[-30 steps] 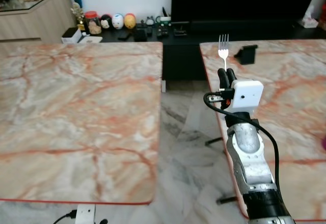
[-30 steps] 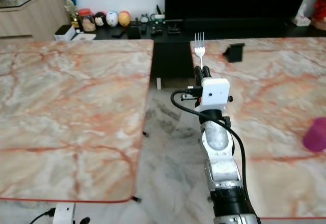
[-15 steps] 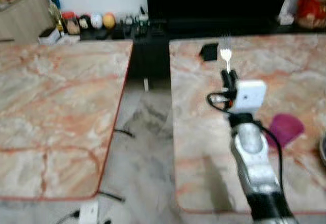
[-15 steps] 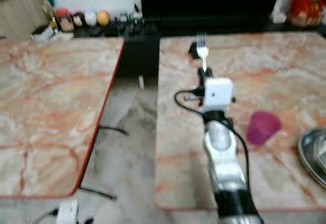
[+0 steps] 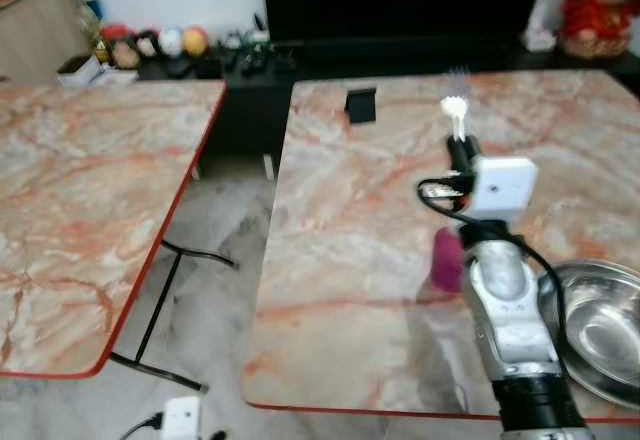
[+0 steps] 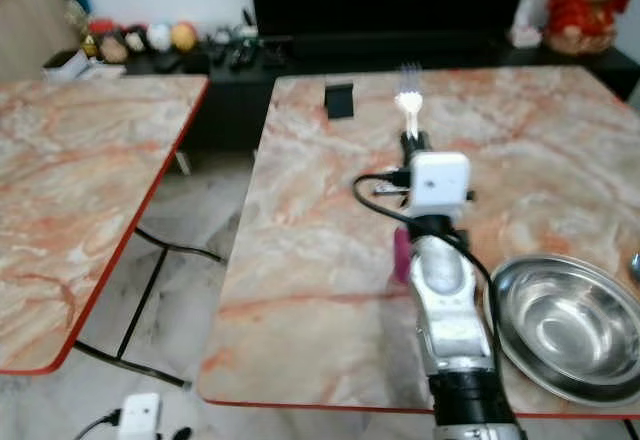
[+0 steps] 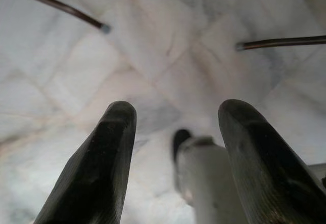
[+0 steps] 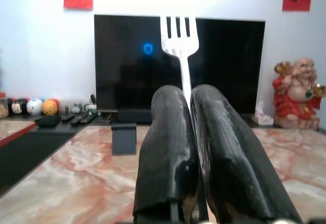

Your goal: Setting the table

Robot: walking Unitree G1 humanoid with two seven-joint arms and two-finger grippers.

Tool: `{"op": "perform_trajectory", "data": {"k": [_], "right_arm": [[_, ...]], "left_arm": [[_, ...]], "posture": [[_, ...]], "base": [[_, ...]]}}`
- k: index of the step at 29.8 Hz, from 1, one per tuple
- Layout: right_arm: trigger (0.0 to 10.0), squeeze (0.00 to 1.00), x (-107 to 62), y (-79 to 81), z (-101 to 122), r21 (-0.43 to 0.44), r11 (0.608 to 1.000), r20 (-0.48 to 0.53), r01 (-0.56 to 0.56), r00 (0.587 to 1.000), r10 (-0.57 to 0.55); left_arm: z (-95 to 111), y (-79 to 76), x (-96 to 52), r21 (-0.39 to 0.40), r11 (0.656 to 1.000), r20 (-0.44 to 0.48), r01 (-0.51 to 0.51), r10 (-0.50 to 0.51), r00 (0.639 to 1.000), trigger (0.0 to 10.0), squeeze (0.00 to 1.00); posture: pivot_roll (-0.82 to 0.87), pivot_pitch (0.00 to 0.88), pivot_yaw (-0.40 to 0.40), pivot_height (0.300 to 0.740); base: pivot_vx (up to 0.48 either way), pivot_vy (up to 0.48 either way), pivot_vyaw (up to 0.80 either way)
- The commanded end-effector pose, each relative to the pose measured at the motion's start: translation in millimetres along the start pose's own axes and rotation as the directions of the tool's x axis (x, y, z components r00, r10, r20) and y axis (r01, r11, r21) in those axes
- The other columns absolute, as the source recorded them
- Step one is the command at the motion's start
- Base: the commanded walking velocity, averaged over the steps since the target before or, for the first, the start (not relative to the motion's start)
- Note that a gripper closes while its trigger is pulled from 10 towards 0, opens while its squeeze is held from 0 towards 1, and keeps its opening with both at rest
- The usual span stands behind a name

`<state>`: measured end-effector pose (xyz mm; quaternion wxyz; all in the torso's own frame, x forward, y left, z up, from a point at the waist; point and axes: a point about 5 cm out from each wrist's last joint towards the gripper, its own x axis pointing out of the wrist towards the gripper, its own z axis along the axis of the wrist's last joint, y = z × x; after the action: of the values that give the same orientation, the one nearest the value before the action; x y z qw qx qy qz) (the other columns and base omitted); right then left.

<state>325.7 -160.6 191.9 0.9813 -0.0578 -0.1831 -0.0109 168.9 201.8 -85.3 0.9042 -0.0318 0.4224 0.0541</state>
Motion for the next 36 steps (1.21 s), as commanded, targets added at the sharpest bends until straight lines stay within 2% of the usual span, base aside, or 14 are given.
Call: {"op": "perform_trajectory", "data": {"k": [1,18,31,36], "right_arm": [[10.0,0.00,1.4,7.4,4,0.018,1.000,0.015,-0.018,1.000,0.018],[10.0,0.00,4.8,2.6,11,0.008,1.000,0.034,-0.004,0.999,0.004],[10.0,0.00,3.8,-14.5,10,-0.047,0.998,0.020,0.037,0.999,-0.036],[10.0,0.00,2.8,-19.2,9,-0.064,0.996,-0.002,0.055,0.998,-0.055]], "left_arm": [[-5,7.5,-2.0,-0.008,1.000,-0.015,-0.020,0.020,1.000,10.0,0.00],[-2,7.3,-1.2,-0.008,1.000,-0.009,-0.018,0.018,1.000,10.0,0.00],[-2,8.3,-1.3,0.000,1.000,-0.009,-0.018,0.018,1.000,10.0,0.00],[-1,9.2,-1.2,-0.001,1.000,-0.005,-0.023,0.023,1.000,10.0,0.00]], "posture": [[-0.09,0.000,0.047,0.740],[-0.10,0.000,0.048,0.740],[-0.11,0.000,0.056,0.740],[-0.11,0.000,0.062,0.740]], "base": [[0.000,-0.375,0.00],[0.000,-0.377,0.00],[0.000,-0.377,0.00],[0.000,0.000,0.00]]}}
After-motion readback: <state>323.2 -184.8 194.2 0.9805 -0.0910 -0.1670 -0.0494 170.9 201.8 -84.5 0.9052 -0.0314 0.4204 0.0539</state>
